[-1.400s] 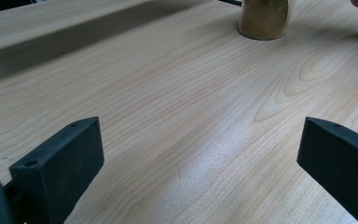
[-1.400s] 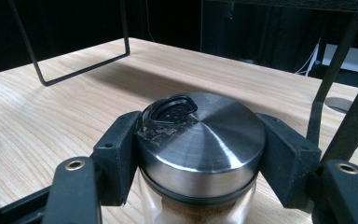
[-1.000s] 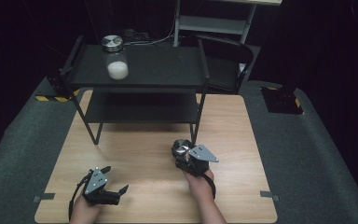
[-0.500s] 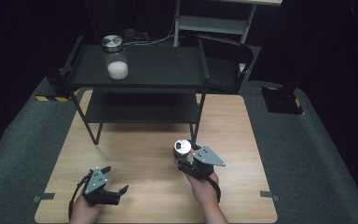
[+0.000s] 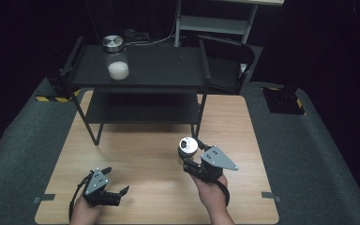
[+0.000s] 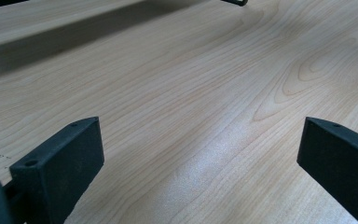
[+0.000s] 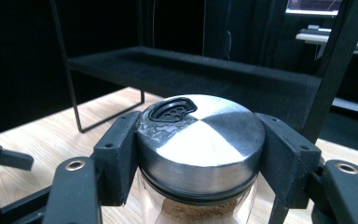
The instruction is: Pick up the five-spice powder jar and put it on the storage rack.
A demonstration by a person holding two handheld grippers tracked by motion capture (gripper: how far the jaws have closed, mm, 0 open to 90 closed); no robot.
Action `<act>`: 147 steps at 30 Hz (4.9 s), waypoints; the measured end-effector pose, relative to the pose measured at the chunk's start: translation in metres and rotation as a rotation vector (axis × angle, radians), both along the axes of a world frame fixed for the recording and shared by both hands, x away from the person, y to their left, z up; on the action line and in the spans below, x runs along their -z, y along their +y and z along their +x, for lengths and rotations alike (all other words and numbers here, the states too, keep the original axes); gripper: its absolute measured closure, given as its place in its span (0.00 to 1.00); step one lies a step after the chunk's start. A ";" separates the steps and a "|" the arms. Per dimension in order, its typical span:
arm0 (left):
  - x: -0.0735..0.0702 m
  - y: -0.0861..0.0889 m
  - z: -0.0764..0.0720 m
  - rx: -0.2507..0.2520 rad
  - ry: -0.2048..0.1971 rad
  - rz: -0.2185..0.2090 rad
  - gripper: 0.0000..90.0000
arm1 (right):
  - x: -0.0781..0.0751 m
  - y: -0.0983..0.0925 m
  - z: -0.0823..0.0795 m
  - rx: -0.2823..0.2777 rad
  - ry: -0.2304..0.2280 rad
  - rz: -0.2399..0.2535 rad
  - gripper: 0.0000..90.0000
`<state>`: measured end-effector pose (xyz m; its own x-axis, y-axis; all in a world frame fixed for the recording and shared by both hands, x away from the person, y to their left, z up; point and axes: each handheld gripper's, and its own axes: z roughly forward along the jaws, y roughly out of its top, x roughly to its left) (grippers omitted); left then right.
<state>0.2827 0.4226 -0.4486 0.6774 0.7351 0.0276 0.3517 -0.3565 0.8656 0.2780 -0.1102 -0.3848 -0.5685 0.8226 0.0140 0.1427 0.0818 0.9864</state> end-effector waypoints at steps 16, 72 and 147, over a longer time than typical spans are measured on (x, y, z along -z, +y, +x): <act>0.000 0.001 0.000 -0.001 0.004 -0.008 0.01 | -0.033 -0.003 -0.009 0.002 -0.060 0.006 0.39; -0.004 -0.004 0.001 -0.012 0.031 0.019 0.01 | -0.132 0.018 0.030 0.019 -0.127 0.011 0.39; -0.005 0.003 0.007 0.023 0.067 -0.001 0.01 | -0.198 0.073 0.140 0.150 -0.111 0.028 0.39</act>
